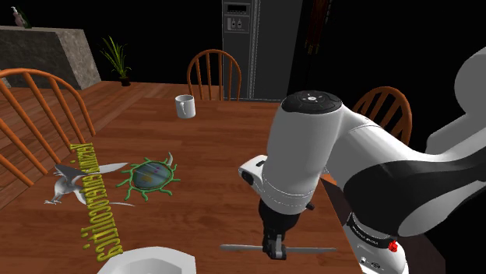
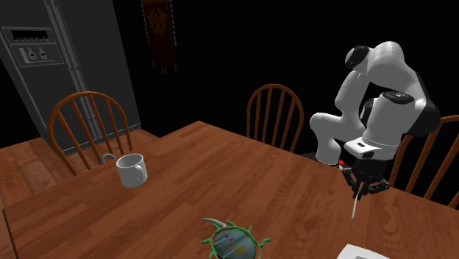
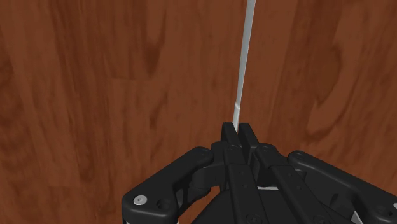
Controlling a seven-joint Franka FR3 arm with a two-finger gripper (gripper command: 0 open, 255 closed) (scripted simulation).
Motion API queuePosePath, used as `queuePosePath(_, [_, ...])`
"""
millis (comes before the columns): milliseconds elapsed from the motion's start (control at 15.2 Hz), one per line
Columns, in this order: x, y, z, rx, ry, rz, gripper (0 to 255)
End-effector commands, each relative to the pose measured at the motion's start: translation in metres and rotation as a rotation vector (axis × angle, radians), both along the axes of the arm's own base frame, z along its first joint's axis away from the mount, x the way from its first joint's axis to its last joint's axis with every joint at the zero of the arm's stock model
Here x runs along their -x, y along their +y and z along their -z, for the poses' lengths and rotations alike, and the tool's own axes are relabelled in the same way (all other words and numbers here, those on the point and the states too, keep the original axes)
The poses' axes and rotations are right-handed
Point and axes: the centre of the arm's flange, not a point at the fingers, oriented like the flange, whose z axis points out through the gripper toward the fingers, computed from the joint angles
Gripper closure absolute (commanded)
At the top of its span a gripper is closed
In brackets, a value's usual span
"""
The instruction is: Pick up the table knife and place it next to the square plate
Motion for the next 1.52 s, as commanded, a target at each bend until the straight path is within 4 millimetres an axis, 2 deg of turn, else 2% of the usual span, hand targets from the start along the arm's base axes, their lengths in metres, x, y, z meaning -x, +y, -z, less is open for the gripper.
queuePosePath(0, [0.000, 0.000, 0.011, -0.001, 0.000, 0.000, 255])
queuePosePath(198, [0.000, 0.000, 0.027, -0.001, 0.000, 0.000, 255])
queuePosePath(726, [0.000, 0.000, 0.027, -0.001, 0.000, 0.000, 255])
queuePosePath(792, [0.000, 0.000, 0.027, -0.001, 0.000, 0.000, 0])
queuePosePath(1122, [0.000, 0.000, 0.027, -0.001, 0.000, 0.000, 0])
queuePosePath(1386, [0.002, -0.002, -0.023, -0.001, 0.000, 0.000, 0])
queuePosePath(1452, [0.002, -0.002, -0.023, -0.001, 0.000, 0.000, 0])
